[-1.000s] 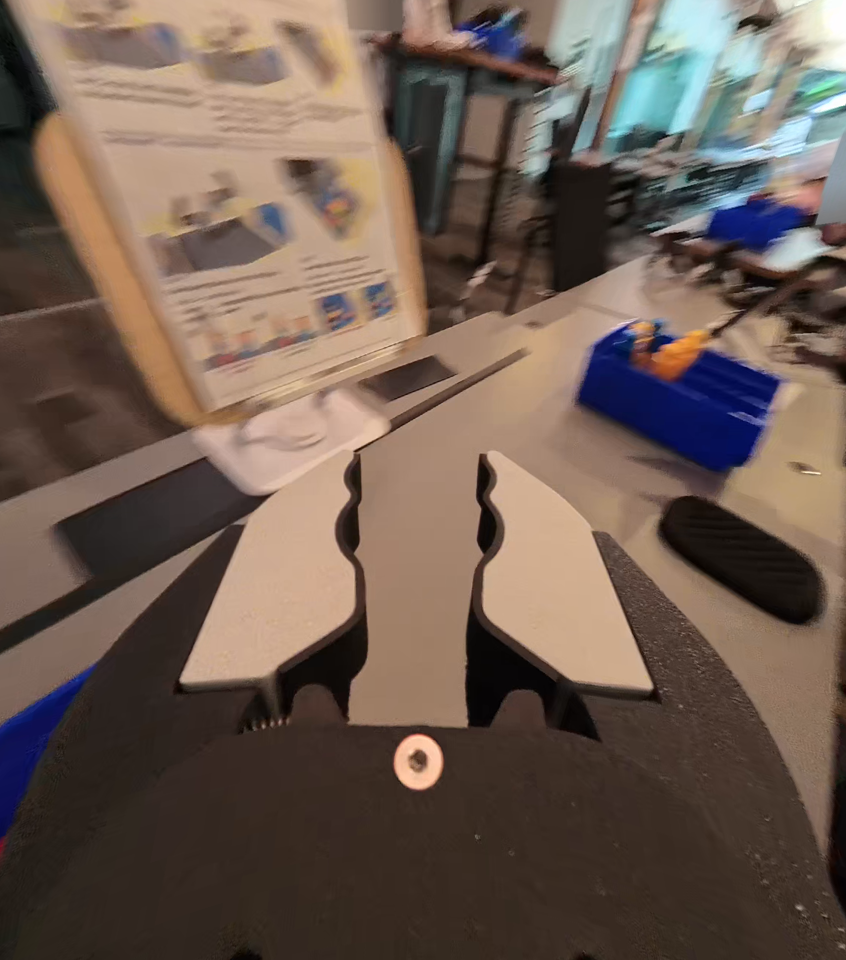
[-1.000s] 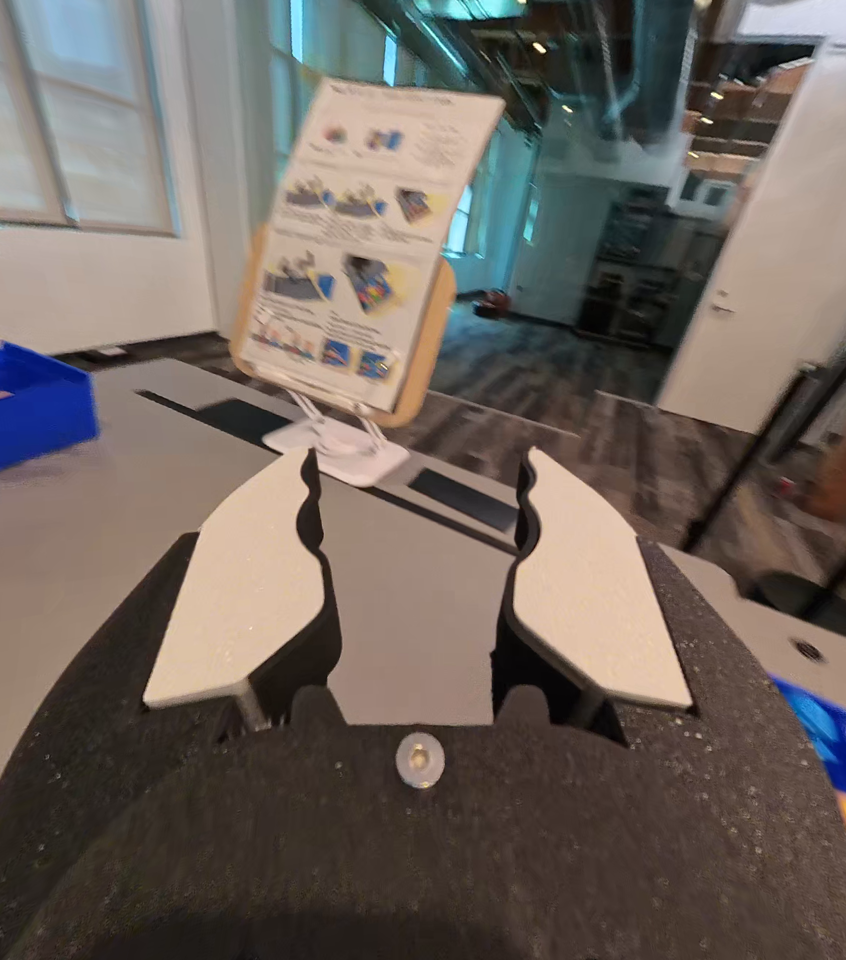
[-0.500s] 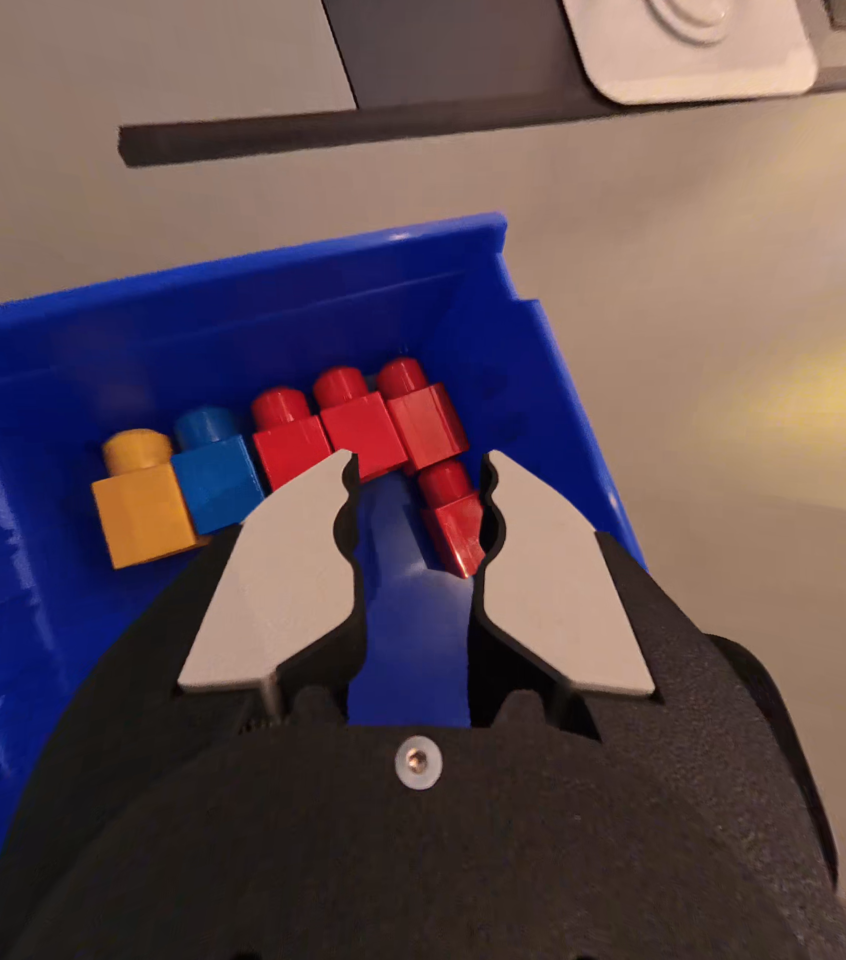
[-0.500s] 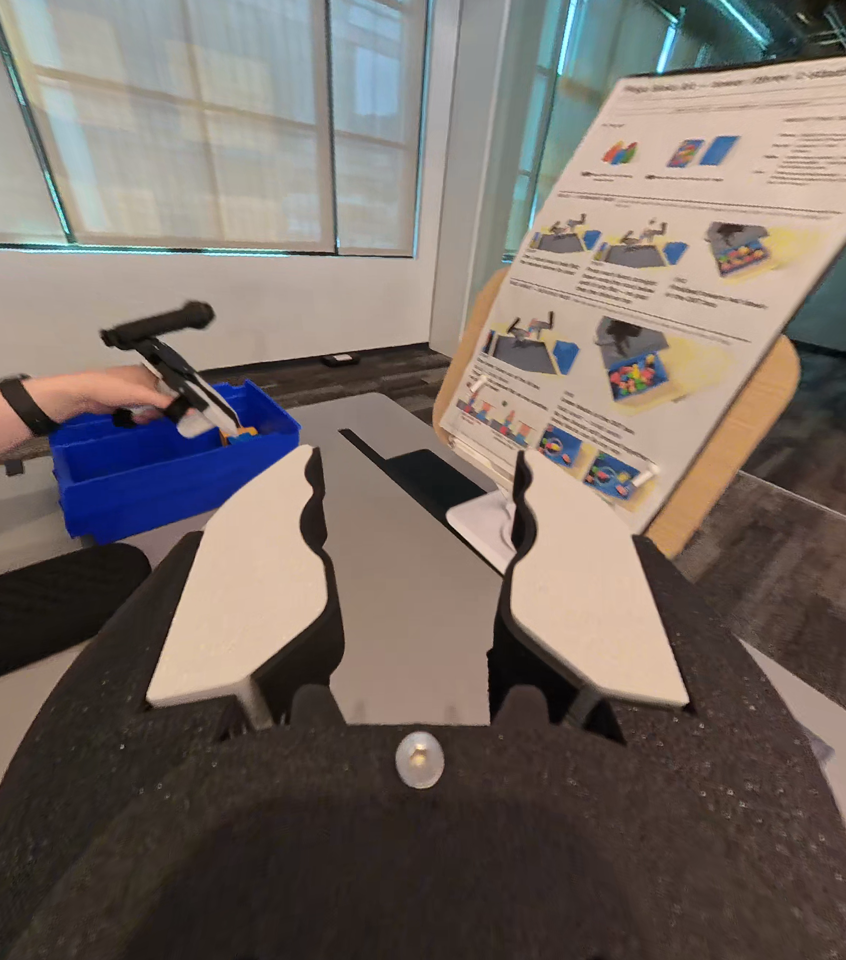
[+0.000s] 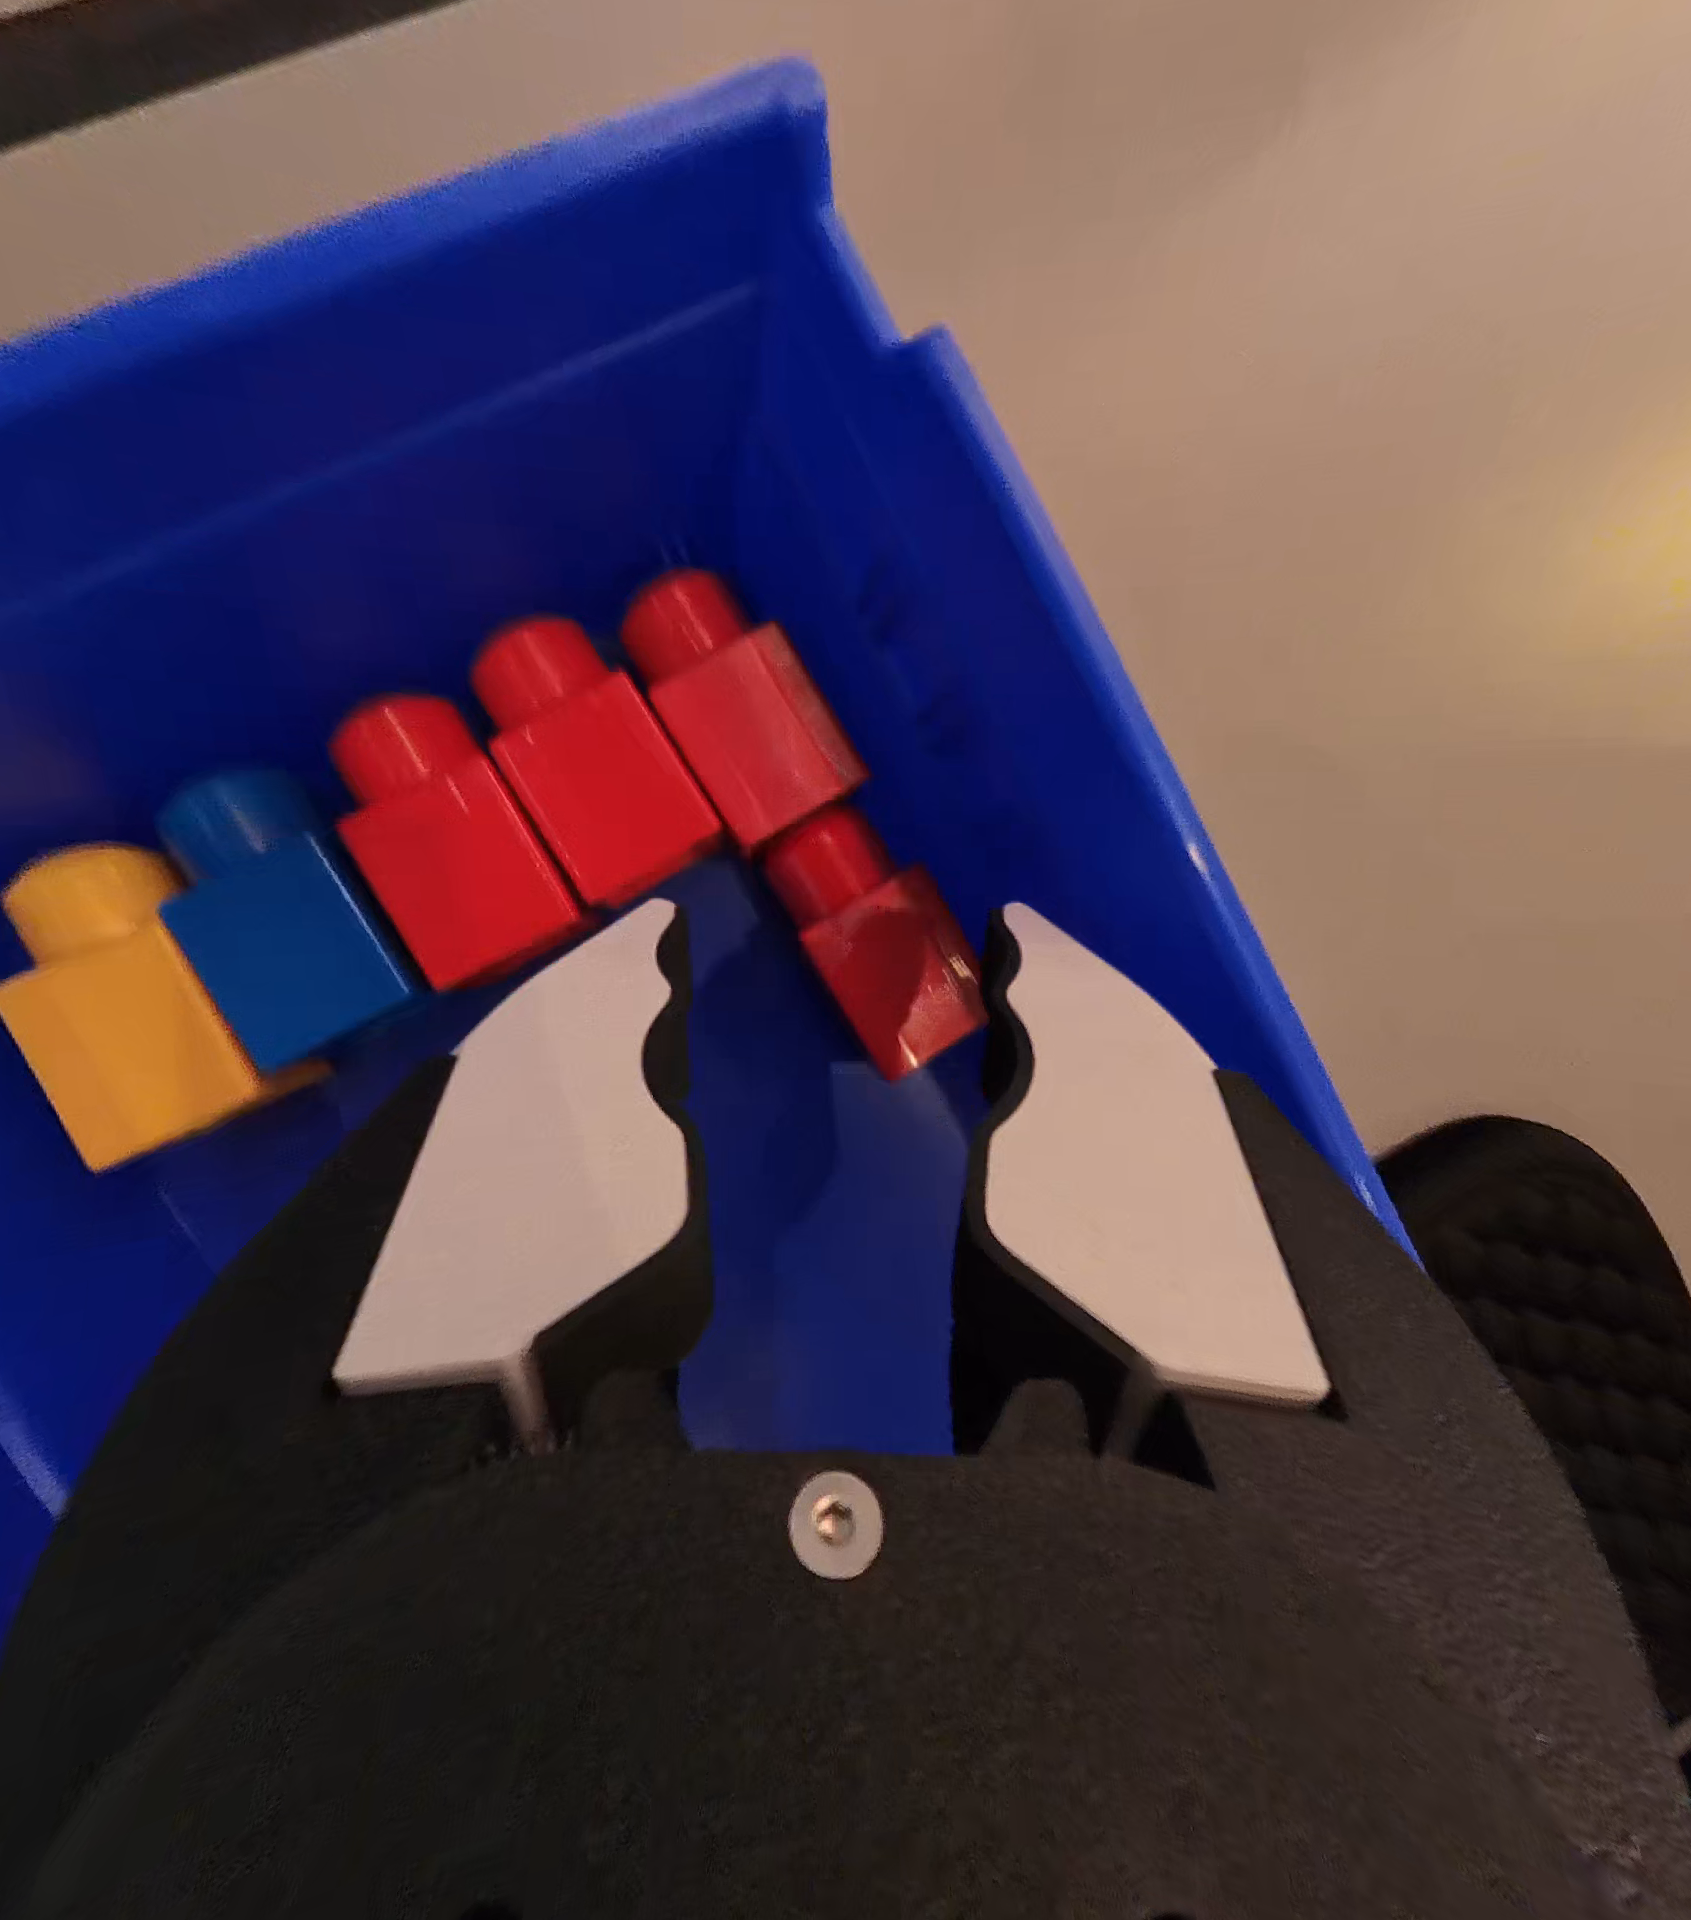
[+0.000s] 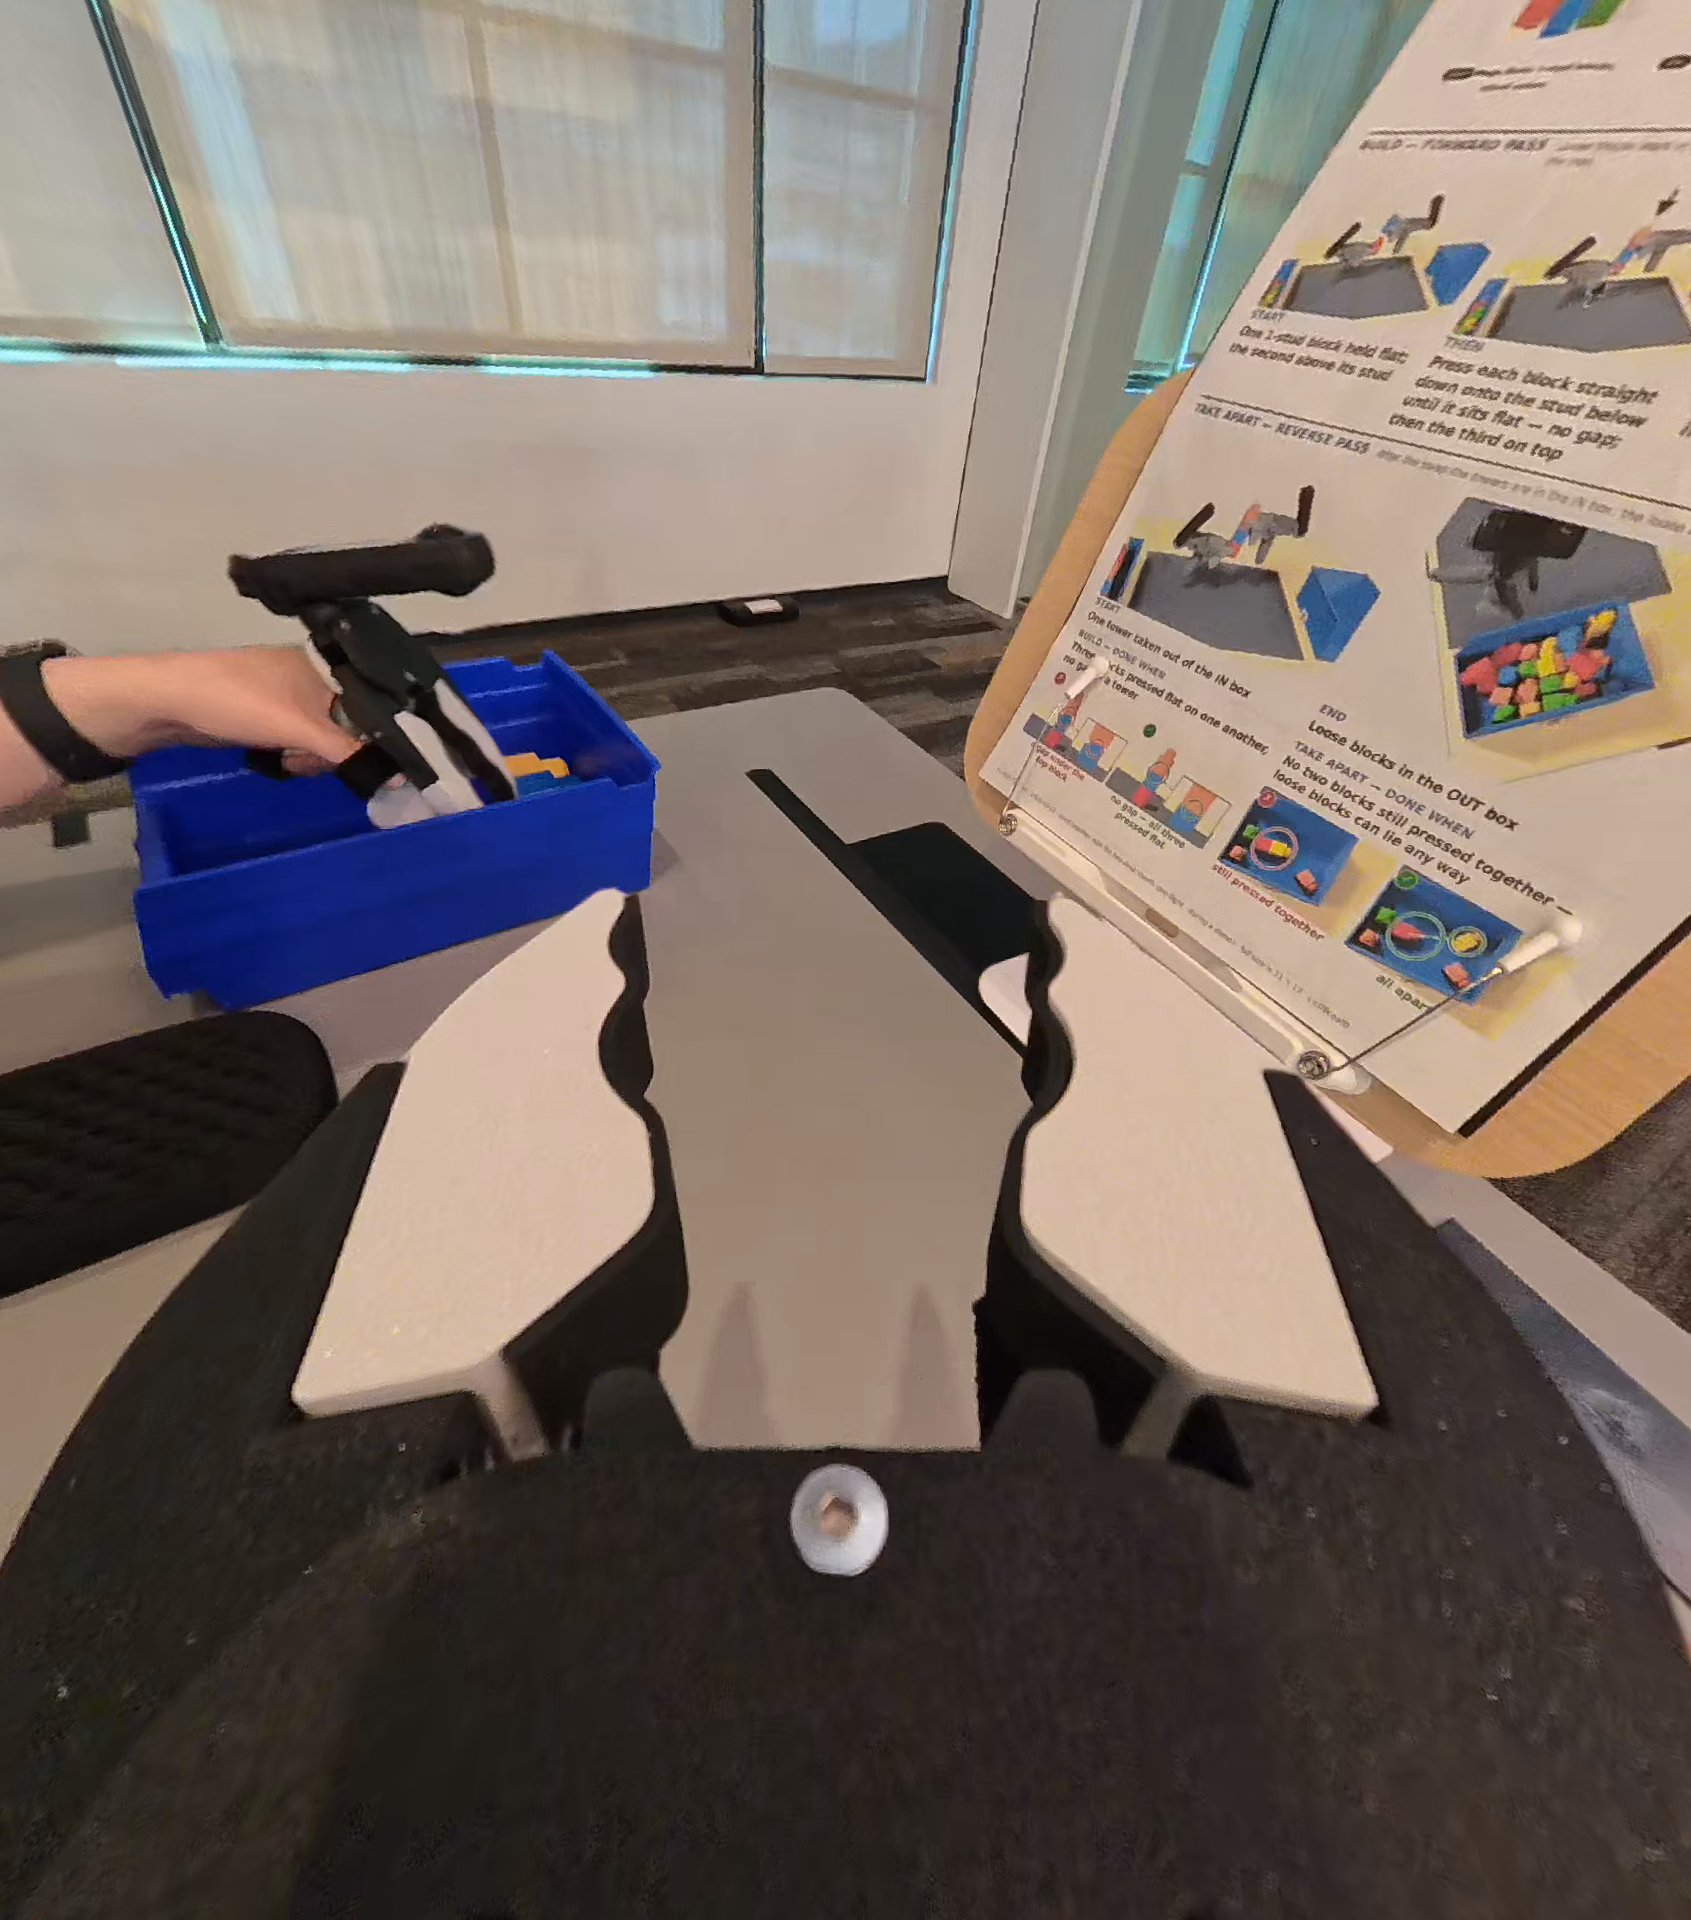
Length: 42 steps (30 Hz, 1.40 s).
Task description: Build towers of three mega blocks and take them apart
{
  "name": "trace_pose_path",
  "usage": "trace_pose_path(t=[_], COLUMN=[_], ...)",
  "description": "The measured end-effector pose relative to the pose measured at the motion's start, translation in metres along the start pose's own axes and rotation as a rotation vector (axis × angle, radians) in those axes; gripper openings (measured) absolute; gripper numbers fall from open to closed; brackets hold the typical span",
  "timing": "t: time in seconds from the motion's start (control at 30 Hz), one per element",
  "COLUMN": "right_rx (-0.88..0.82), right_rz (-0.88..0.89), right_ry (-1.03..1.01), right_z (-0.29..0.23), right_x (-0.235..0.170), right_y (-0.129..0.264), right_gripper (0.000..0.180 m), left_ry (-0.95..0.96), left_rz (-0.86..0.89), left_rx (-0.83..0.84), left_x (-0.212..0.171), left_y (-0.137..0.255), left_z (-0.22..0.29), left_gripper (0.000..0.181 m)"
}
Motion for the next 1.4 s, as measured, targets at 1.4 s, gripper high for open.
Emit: trace_pose_path(t=[1.4], right_rx=[0.005], right_rz=[-0.026], right_ry=[-0.08], right_z=[0.011], right_x=[-0.01], right_y=[0.005], right_gripper=[0.068], left_ry=[0.29], left_rz=[0.036], left_rx=[-0.171], left_x=[-0.025], left_y=[-0.022], left_z=[-0.007], left_gripper=[0.045])
Point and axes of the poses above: each gripper's, where its closed fingertips meet, y back along the fingers, x out of its top, z = x × y across the jaws, the point moved 3 cm from there along y, back along the fingers, and after that the axes turned 9 degrees about -x, right-handed, at the moved point
